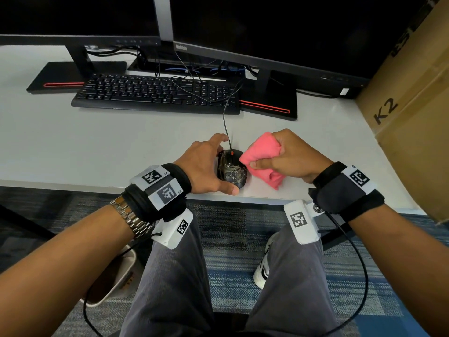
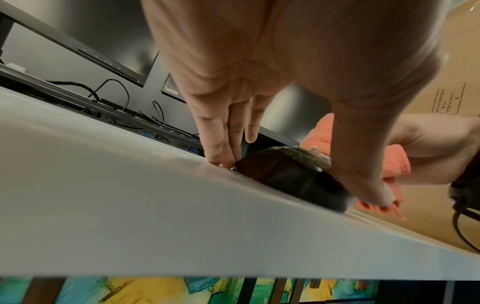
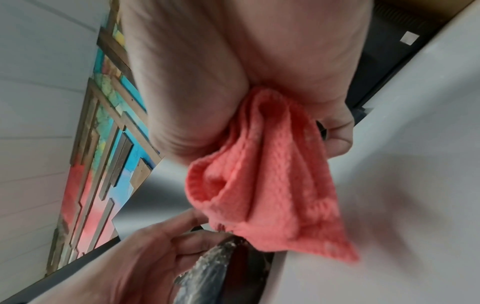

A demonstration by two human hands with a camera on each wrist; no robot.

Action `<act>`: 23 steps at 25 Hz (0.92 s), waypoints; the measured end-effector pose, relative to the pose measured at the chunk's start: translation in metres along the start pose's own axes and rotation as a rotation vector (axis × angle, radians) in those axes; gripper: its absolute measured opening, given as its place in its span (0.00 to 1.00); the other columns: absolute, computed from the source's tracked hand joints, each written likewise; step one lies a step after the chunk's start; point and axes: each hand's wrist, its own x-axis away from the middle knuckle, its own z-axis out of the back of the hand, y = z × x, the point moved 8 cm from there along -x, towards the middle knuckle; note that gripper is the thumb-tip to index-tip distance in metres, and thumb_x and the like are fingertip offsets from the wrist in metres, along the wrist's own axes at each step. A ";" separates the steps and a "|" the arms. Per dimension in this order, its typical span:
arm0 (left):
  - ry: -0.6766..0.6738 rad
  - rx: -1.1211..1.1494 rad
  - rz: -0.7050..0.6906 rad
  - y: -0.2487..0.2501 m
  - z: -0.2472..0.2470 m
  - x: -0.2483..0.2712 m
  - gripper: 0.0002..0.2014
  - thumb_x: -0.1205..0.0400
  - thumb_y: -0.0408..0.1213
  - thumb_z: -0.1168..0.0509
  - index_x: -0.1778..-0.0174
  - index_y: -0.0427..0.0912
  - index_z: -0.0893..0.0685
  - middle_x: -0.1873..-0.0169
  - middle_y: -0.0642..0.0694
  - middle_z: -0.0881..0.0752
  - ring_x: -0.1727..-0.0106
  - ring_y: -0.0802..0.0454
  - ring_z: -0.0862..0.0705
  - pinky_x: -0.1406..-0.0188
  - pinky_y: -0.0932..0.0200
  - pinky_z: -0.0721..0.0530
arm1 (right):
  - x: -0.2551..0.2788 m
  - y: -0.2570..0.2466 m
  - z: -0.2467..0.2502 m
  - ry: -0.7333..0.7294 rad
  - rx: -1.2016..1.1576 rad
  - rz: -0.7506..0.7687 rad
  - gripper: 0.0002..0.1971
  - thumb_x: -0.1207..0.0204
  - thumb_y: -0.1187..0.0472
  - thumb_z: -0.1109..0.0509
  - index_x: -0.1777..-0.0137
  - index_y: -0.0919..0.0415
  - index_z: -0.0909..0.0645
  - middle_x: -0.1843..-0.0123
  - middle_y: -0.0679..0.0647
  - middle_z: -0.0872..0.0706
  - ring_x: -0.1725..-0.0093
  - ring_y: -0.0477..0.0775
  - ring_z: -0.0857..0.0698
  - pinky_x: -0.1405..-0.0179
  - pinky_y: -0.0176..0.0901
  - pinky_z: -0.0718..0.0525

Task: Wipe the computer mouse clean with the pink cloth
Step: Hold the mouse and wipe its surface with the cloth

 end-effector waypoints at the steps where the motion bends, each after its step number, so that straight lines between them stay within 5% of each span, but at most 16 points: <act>1: -0.003 -0.004 0.000 0.000 0.000 0.000 0.60 0.44 0.55 0.16 0.19 0.48 0.41 0.30 0.44 0.21 0.30 0.44 0.24 0.30 0.51 0.25 | 0.000 -0.001 -0.001 0.001 0.001 0.003 0.18 0.33 0.64 0.16 0.44 0.65 0.13 0.46 0.64 0.09 0.44 0.61 0.10 0.46 0.57 0.12; 8: -0.010 -0.017 0.010 0.000 -0.002 -0.002 0.60 0.45 0.56 0.16 0.20 0.50 0.41 0.30 0.45 0.20 0.30 0.44 0.24 0.30 0.49 0.25 | 0.001 -0.004 -0.001 -0.021 0.194 0.028 0.27 0.40 0.50 0.14 0.43 0.61 0.15 0.45 0.59 0.12 0.45 0.59 0.12 0.45 0.63 0.11; 15: -0.015 -0.028 0.015 0.001 -0.002 -0.003 0.58 0.44 0.56 0.16 0.20 0.49 0.40 0.30 0.46 0.20 0.30 0.45 0.24 0.32 0.52 0.25 | 0.005 -0.018 -0.003 0.037 0.341 0.123 0.22 0.34 0.55 0.15 0.44 0.64 0.15 0.47 0.57 0.14 0.46 0.58 0.15 0.49 0.53 0.14; 19: -0.010 -0.032 0.012 0.002 -0.001 -0.003 0.57 0.43 0.55 0.16 0.20 0.48 0.38 0.30 0.46 0.20 0.32 0.45 0.23 0.36 0.56 0.27 | 0.010 -0.021 -0.001 0.010 0.342 0.135 0.13 0.34 0.60 0.15 0.55 0.64 0.13 0.59 0.59 0.10 0.57 0.58 0.10 0.67 0.35 0.17; 23: -0.001 -0.025 0.014 0.002 0.000 -0.003 0.55 0.42 0.54 0.16 0.21 0.47 0.37 0.30 0.46 0.20 0.32 0.46 0.22 0.39 0.59 0.28 | 0.008 -0.026 0.003 0.054 0.312 0.126 0.14 0.34 0.61 0.16 0.52 0.66 0.12 0.56 0.61 0.09 0.54 0.58 0.10 0.57 0.49 0.13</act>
